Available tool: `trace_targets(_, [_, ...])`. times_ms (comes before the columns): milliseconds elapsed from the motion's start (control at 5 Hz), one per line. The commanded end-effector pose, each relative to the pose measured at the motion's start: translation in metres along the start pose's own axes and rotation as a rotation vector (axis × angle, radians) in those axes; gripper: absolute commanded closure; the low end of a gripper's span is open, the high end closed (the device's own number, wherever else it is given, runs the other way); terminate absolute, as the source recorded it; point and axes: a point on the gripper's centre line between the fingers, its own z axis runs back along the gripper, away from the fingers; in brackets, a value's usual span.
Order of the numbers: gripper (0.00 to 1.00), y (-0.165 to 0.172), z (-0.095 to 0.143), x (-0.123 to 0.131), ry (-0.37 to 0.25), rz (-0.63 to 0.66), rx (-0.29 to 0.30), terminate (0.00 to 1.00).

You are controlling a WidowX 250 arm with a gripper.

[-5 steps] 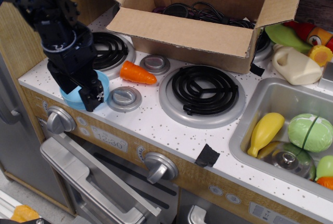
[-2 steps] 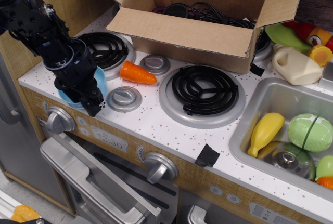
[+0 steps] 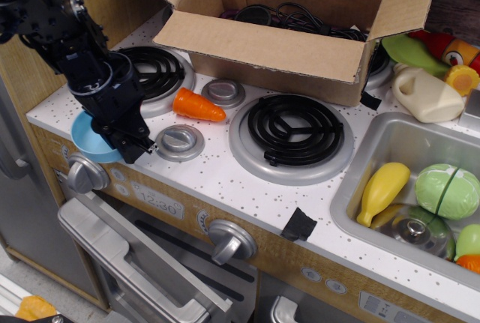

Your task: Pick up bowl and put in small4fbox

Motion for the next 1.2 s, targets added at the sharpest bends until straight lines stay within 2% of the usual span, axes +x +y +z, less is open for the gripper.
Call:
trace_targets(0, [1.00, -0.030, 0.070, 0.045, -0.029, 0.038, 0.145, 0.00])
trace_targets(200, [1.00, -0.045, 0.098, 0.067, -0.042, 0.063, 0.199, 0.00])
trace_targets(400, [1.00, -0.055, 0.122, 0.090, -0.027, 0.032, 0.252, 0.00])
trace_targets(600, [1.00, -0.060, 0.134, 0.116, -0.014, -0.181, 0.296, 0.00])
trace_targets(800, [1.00, -0.057, 0.145, 0.140, 0.013, -0.308, 0.324, 0.00])
trace_targets(1000, [1.00, -0.044, 0.155, 0.168, 0.060, -0.428, 0.285, 0.00])
